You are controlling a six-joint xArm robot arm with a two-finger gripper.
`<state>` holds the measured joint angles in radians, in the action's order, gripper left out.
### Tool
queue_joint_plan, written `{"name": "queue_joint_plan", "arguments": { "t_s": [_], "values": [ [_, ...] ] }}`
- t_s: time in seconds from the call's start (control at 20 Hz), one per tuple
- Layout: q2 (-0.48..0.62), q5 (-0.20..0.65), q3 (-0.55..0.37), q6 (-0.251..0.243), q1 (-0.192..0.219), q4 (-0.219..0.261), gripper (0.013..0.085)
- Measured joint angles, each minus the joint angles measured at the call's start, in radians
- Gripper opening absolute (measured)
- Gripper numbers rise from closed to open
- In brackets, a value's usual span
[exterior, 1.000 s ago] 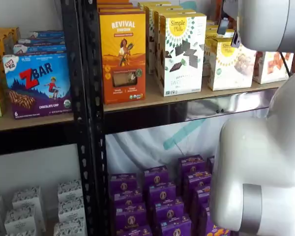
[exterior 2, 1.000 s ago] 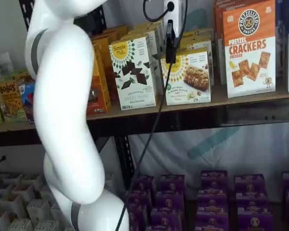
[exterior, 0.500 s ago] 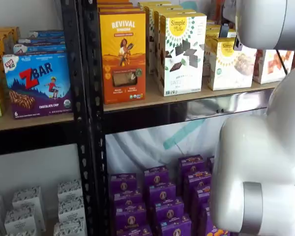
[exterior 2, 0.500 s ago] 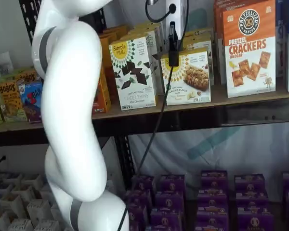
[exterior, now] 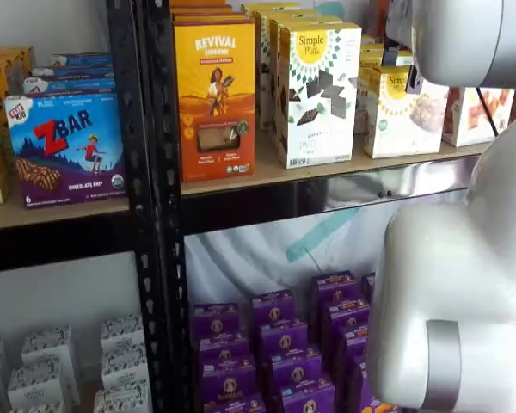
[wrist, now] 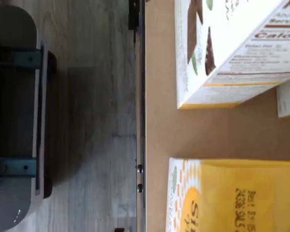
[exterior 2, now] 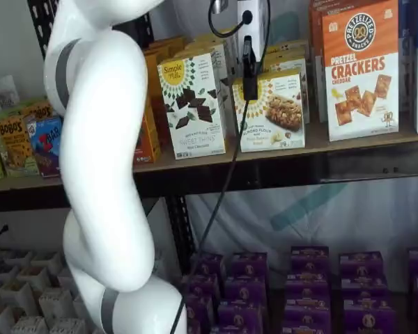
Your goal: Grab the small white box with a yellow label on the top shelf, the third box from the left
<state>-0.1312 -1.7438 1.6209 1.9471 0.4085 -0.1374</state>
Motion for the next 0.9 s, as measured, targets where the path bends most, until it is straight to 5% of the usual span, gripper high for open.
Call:
{"name": "queue_joint_plan", "arguments": {
  "t_s": [0.9],
  "values": [
    [-0.014, 0.029, -0.033, -0.02, -0.028, 0.032, 0.085]
  ]
}}
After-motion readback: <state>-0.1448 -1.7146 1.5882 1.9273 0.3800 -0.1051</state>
